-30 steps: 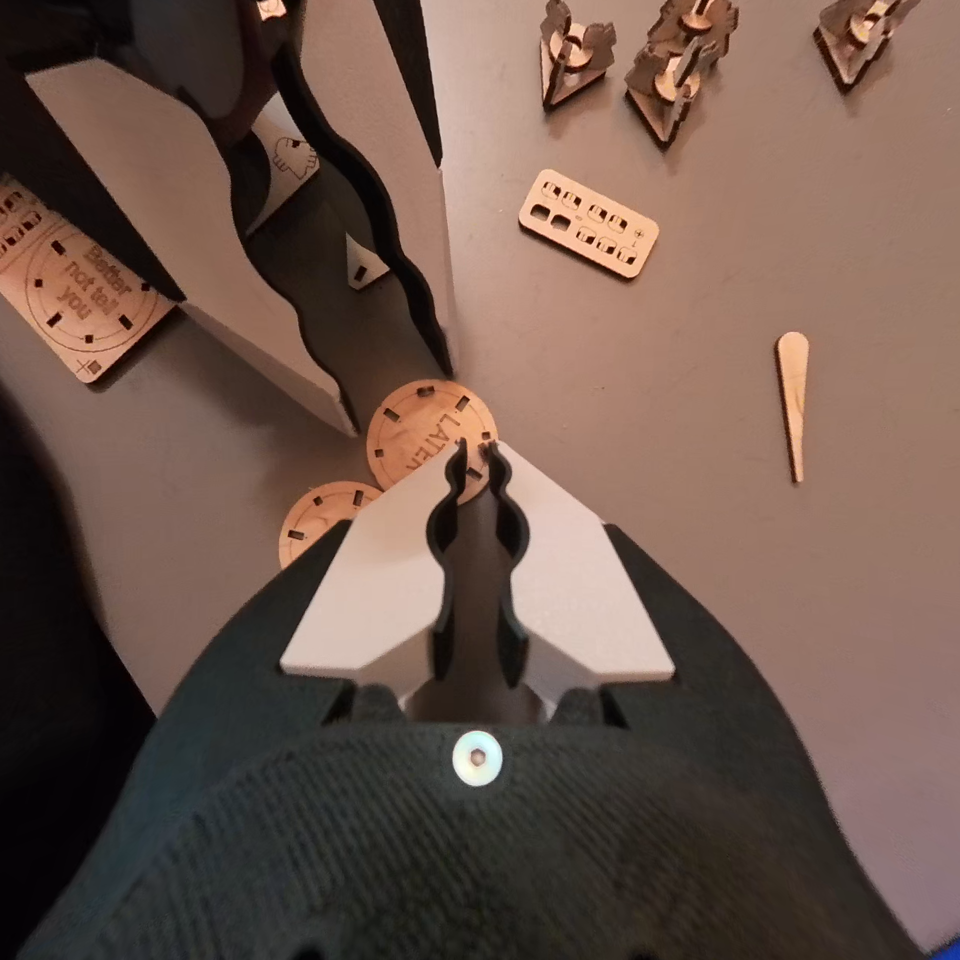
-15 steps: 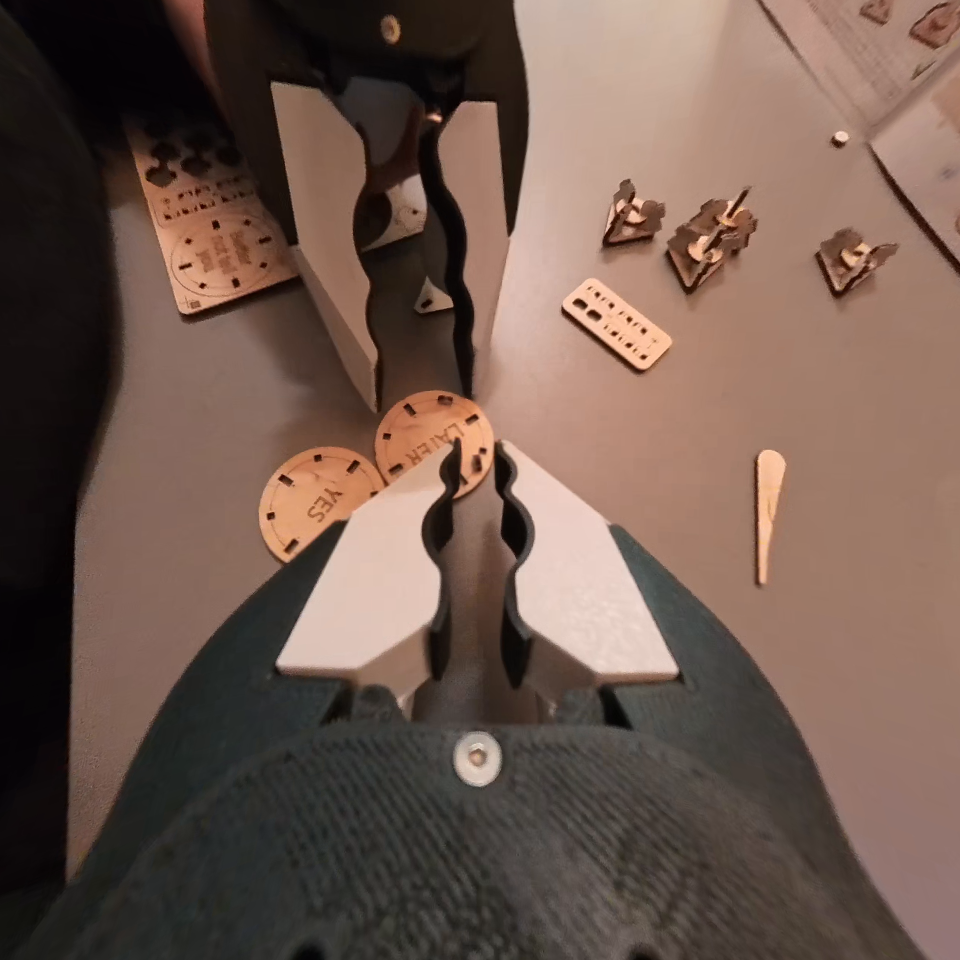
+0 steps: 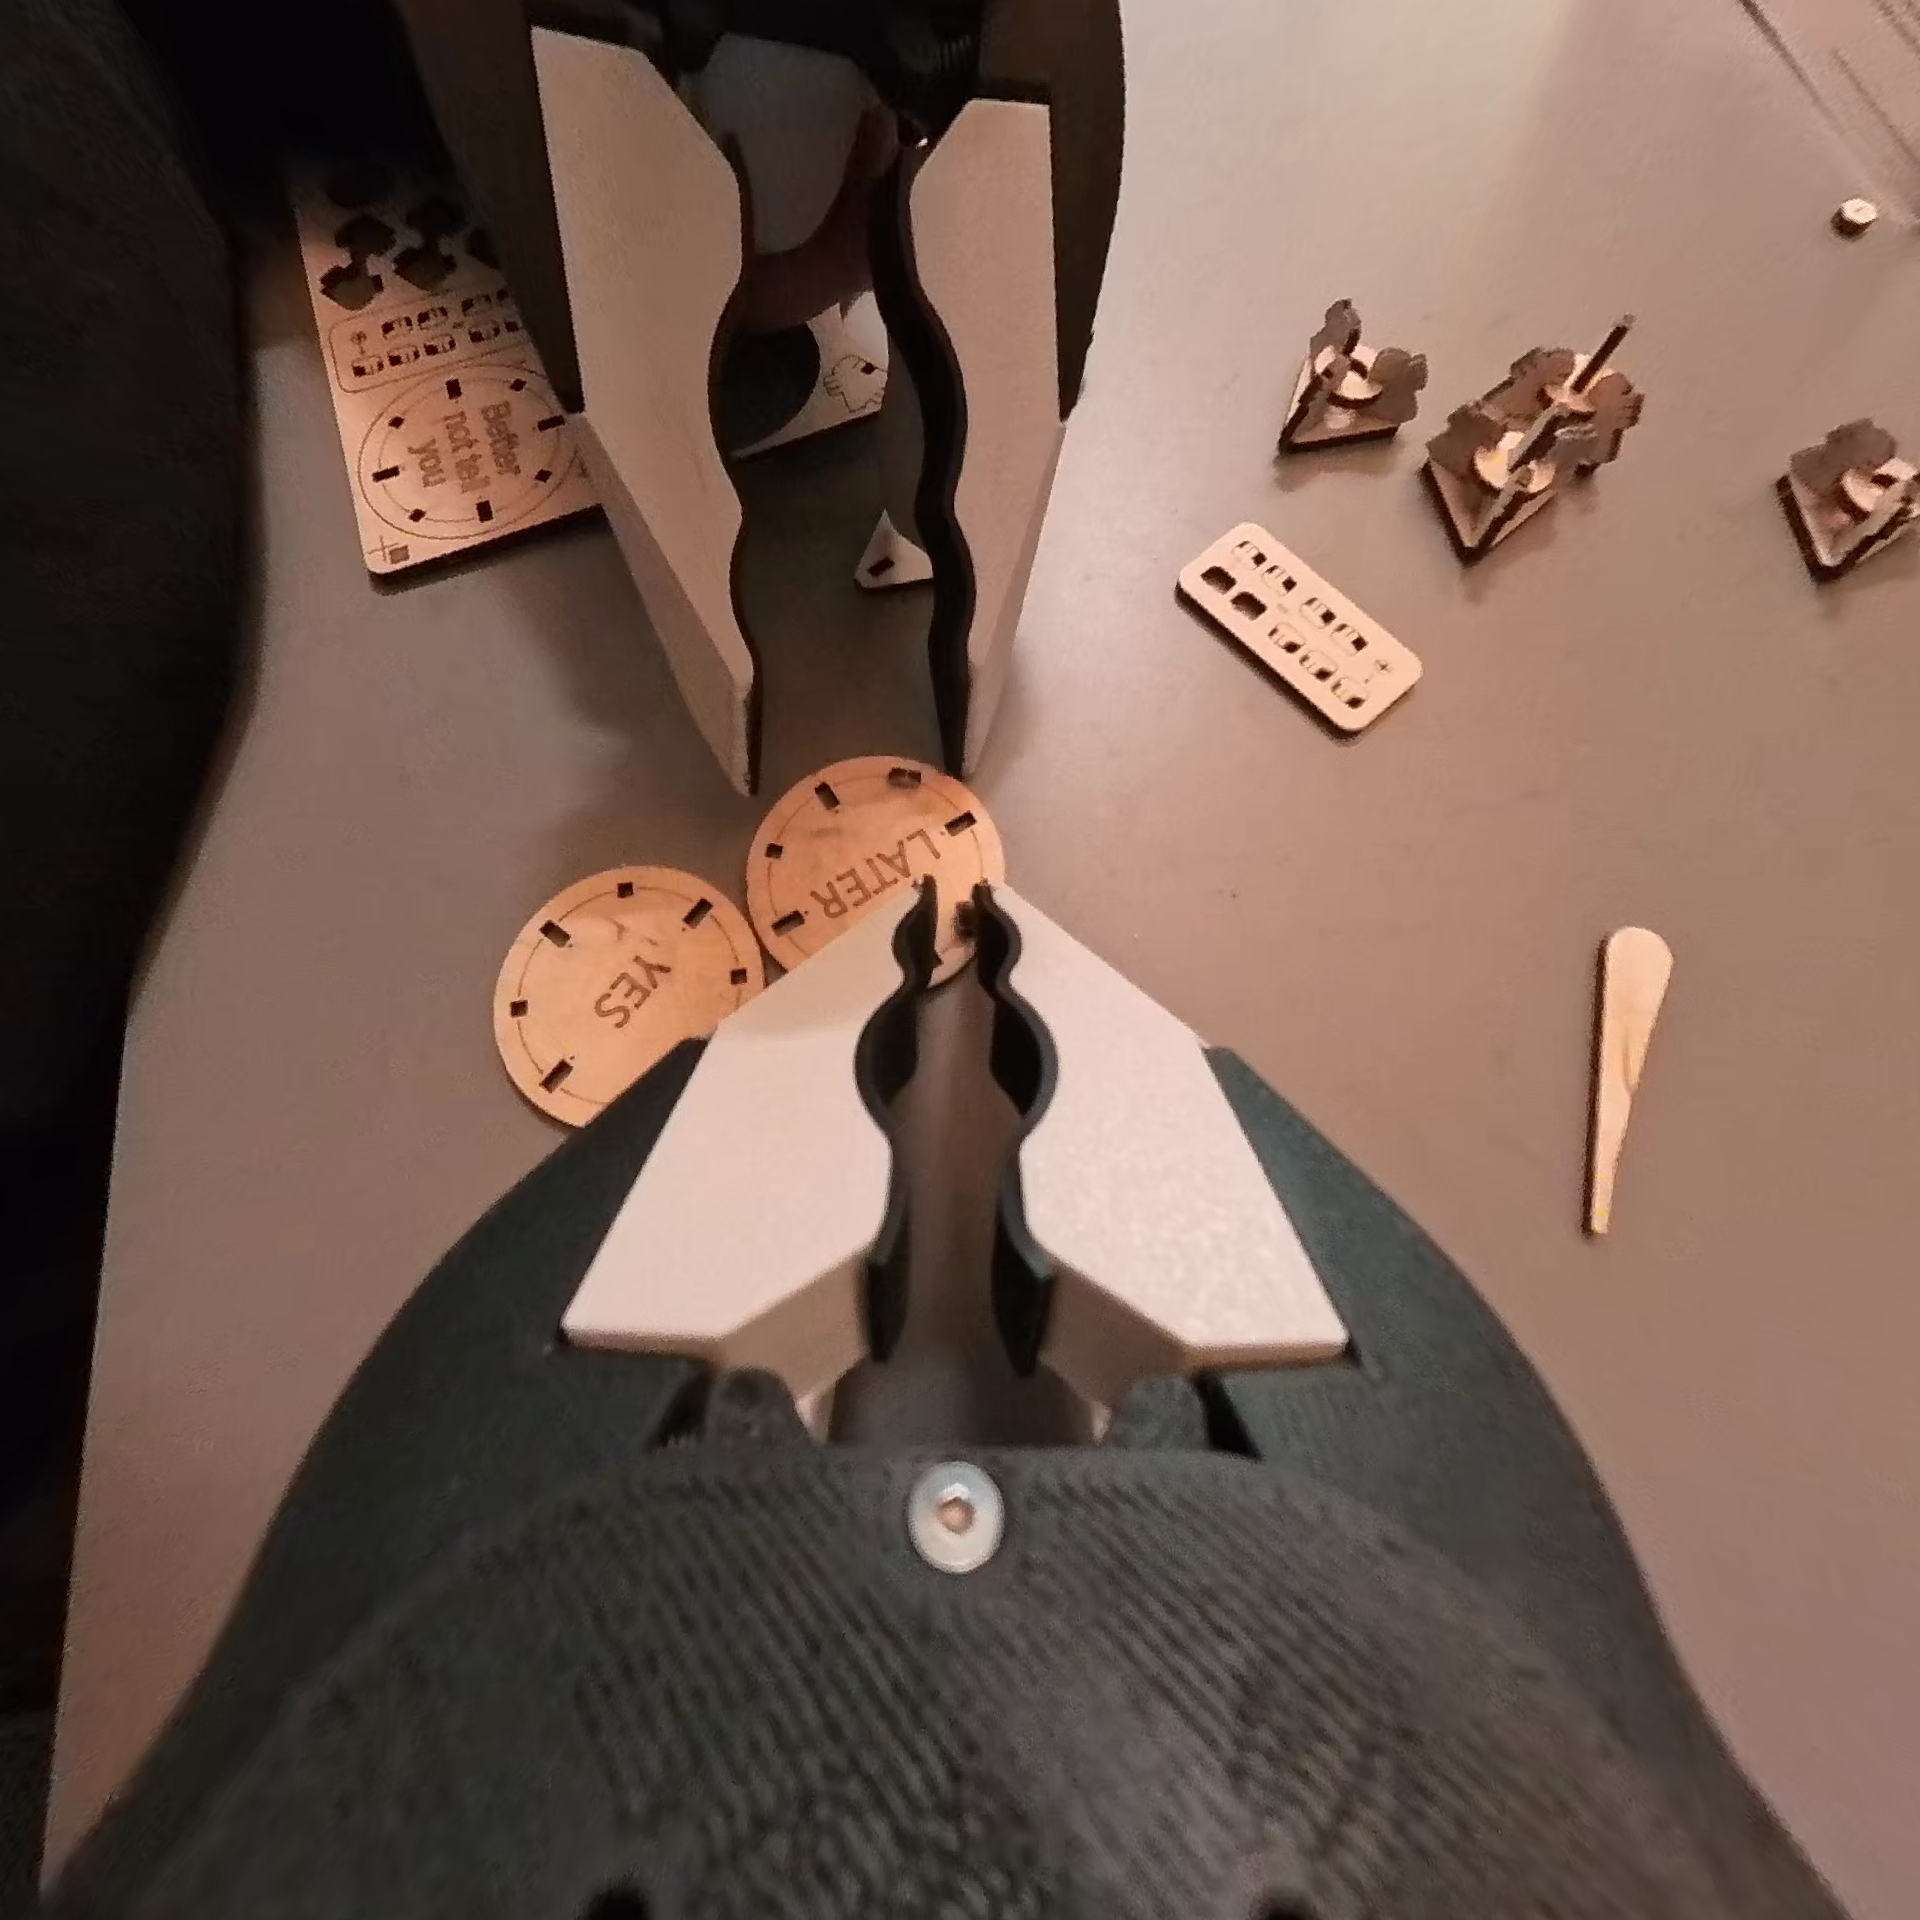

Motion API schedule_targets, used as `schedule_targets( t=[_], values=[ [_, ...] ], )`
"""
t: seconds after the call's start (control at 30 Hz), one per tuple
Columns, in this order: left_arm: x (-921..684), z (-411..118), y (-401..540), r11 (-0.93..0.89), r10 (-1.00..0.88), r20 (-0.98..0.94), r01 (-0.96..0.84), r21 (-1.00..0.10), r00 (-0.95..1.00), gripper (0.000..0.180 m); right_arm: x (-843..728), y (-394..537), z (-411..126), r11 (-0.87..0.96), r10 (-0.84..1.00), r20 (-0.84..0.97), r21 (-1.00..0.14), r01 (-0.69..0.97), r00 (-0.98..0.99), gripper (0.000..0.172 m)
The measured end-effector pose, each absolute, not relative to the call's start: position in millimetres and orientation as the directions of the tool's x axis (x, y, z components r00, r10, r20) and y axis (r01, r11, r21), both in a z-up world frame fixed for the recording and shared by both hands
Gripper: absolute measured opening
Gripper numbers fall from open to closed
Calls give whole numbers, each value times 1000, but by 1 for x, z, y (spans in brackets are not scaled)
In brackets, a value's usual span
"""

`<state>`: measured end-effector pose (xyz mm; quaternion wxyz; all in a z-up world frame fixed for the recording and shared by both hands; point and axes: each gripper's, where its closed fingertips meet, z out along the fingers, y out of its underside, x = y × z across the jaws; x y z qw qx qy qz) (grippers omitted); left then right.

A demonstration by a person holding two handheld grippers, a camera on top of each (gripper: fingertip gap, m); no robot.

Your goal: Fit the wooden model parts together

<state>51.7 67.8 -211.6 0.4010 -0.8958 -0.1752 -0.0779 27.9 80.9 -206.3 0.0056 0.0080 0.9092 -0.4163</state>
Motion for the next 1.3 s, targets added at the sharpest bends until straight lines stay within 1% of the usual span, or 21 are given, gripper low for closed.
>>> schedule_targets(
  t=[0.47,1.3],
  values=[
    [52,-212,68,-620,252,271,370,-692,929,38,27,81,-208,672,6,-30,-740,26,-1000,7],
    [52,-212,68,-622,251,268,367,-692,930,37,26,82,-211,670,48,-35,-740,58,-998,4]
  ],
)
